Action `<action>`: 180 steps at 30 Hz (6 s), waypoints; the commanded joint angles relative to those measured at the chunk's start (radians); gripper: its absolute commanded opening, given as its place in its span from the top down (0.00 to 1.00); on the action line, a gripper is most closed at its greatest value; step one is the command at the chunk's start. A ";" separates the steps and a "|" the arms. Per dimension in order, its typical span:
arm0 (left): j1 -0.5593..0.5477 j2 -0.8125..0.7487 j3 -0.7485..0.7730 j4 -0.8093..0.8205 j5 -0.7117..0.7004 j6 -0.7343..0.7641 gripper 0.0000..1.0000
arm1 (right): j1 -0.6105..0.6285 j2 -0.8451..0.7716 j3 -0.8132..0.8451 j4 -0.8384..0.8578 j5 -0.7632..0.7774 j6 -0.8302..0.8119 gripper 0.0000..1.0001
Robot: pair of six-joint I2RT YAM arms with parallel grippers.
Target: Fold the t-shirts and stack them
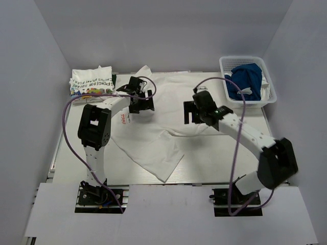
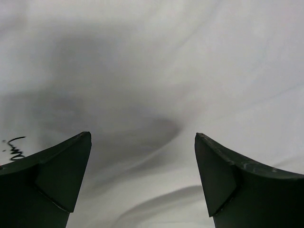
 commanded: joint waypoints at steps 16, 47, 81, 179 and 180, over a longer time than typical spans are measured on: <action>-0.116 0.187 0.268 0.038 0.205 -0.013 0.00 | -0.099 0.412 0.158 0.034 -0.128 -0.078 0.10; -0.107 0.146 0.357 -0.116 0.051 -0.035 0.00 | -0.107 -0.309 -0.309 -0.153 -0.045 0.262 0.10; -0.489 -0.377 -0.864 -0.254 0.045 -0.303 0.00 | -0.320 0.580 0.219 0.173 -0.180 0.060 0.10; 0.156 0.378 0.629 -0.160 0.101 0.153 0.00 | -0.629 -0.135 -0.387 0.143 -0.154 -0.017 0.97; 0.156 0.364 0.638 -0.174 0.101 0.153 0.00 | -0.630 -0.110 -0.376 0.126 -0.149 -0.003 0.93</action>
